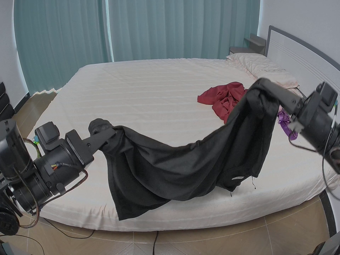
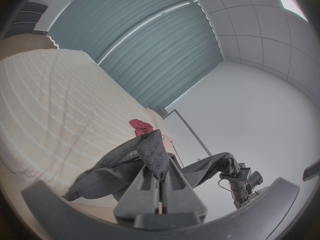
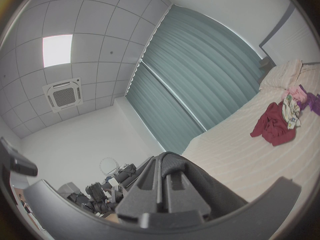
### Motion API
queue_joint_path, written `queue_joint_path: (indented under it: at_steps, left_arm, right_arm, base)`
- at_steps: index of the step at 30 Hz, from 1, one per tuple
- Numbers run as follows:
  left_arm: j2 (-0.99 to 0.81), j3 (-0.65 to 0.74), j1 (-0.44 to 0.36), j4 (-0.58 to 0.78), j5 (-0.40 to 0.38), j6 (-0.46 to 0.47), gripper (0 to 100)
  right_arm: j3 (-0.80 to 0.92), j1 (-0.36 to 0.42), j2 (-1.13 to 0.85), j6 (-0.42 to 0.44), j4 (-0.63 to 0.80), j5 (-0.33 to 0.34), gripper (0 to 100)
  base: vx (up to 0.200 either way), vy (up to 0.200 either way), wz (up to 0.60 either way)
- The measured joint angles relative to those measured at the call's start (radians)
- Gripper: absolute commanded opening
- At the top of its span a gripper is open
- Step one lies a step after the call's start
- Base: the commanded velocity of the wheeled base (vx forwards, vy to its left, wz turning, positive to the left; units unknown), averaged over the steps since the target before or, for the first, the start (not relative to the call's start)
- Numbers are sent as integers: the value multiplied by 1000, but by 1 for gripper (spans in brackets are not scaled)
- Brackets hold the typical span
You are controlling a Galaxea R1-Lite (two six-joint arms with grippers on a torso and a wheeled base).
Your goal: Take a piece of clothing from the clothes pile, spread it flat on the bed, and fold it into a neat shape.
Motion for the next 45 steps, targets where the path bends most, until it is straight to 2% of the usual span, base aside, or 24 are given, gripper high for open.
queue_joint_path:
  at_steps: [3,8,17,28,45]
  left_arm:
    - [-22,-56,13,66,1,2,0]
    - [-25,-142,40,129,1,2,0]
    - [112,-279,107,177,0,-4,0]
    - [459,-527,225,206,-6,-21,0]
    - [804,-749,260,210,-8,-24,0]
  right_arm:
    - [-150,-33,-16,3,126,5,0]
    - [-385,-106,42,17,233,12,0]
    - [-666,-213,378,37,321,-3,0]
    - [-859,-265,709,44,357,-77,0]
    - [-923,-293,939,42,360,-92,0]
  base:
    - [0,0,0]
    - [0,0,0]
    - [22,0,0]
    - [200,0,0]
    - [200,0,0]
